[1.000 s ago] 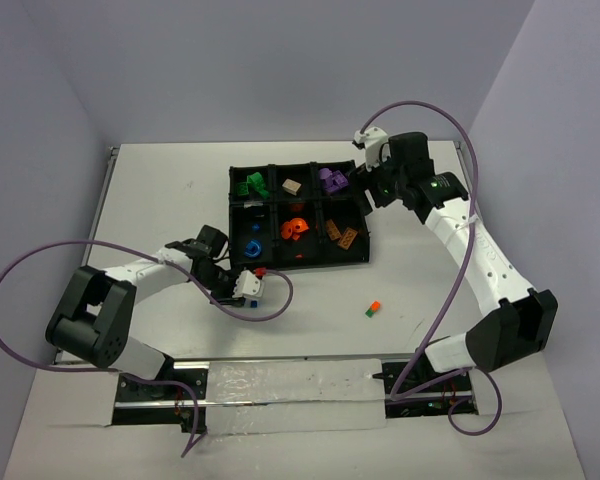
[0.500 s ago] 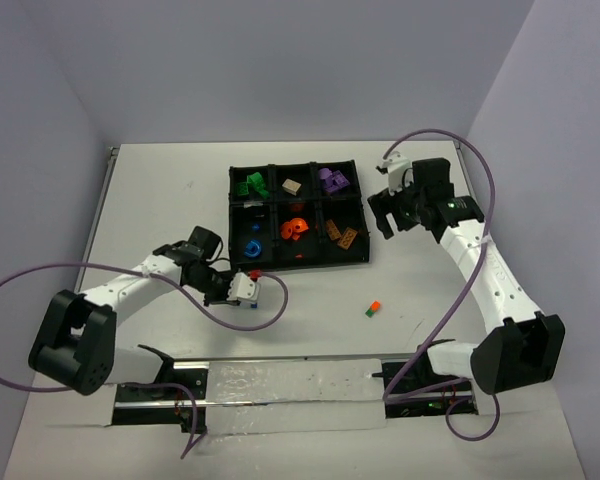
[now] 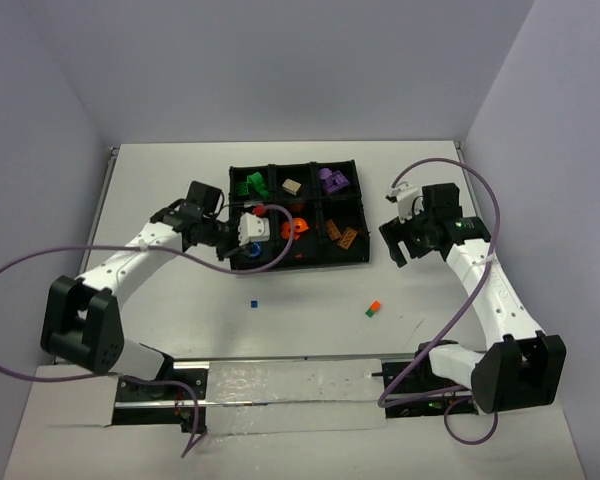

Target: Sort the legos into containers by color

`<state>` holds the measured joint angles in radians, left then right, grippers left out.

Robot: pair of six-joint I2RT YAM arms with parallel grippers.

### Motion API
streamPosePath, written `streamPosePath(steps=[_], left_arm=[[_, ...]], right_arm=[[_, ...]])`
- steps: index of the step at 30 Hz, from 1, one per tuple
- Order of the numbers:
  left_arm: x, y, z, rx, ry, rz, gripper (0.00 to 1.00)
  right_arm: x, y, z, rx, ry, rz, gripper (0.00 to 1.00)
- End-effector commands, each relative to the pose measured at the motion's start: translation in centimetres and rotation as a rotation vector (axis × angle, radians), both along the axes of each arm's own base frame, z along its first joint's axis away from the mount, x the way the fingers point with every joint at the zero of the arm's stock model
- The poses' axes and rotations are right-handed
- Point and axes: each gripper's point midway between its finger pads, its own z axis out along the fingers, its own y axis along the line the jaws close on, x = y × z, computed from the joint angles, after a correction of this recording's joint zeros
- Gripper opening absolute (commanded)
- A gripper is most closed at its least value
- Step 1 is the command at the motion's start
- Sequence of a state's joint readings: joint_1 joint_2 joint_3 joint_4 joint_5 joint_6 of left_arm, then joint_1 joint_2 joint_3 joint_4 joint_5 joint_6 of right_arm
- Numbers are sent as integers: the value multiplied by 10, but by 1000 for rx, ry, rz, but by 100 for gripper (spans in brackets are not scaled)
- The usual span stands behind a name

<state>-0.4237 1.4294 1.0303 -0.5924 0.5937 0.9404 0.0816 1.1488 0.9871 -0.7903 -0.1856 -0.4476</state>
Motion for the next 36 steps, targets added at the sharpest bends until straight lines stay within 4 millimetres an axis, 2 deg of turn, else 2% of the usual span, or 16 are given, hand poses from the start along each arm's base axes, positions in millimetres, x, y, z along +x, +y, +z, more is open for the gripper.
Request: streamPosePath(steps=[1, 3, 7, 10, 14, 16, 20, 24, 26, 29, 30, 32, 36], left_arm=[[46, -8, 17, -39, -24, 116, 9], [55, -8, 12, -25, -14, 138, 16], [69, -8, 13, -20, -20, 163, 34], [73, -8, 13, -18, -26, 171, 47], [76, -6, 16, -17, -37, 187, 56], [78, -6, 18, -24, -46, 198, 65], [80, -7, 24, -44, -70, 202, 68], [80, -12, 32, -70, -83, 182, 57], [78, -13, 34, -74, -85, 164, 57], [65, -10, 34, -90, -106, 62, 62], [68, -11, 38, -103, -144, 61, 62], [63, -2, 30, -105, -129, 59, 68], [73, 8, 24, -69, -102, 84, 73]], right_arm=[[-6, -4, -1, -8, 14, 10, 88], [-11, -4, -5, -13, 36, 22, 88], [-15, -6, -12, -26, 60, 29, 87], [-18, -7, -16, -31, 75, 28, 87], [-19, -7, -20, -28, 87, 32, 87], [-19, -7, -22, -29, 93, 32, 87], [-19, -6, -25, -28, 102, 36, 86], [-19, -5, -25, -18, 105, 36, 86], [-19, -4, -25, -14, 108, 38, 86], [-16, -2, -21, 0, 100, 37, 86], [-16, 0, -20, 9, 99, 34, 86], [-13, 5, -15, 35, 92, 32, 86], [-2, 12, 0, 86, 63, 22, 86]])
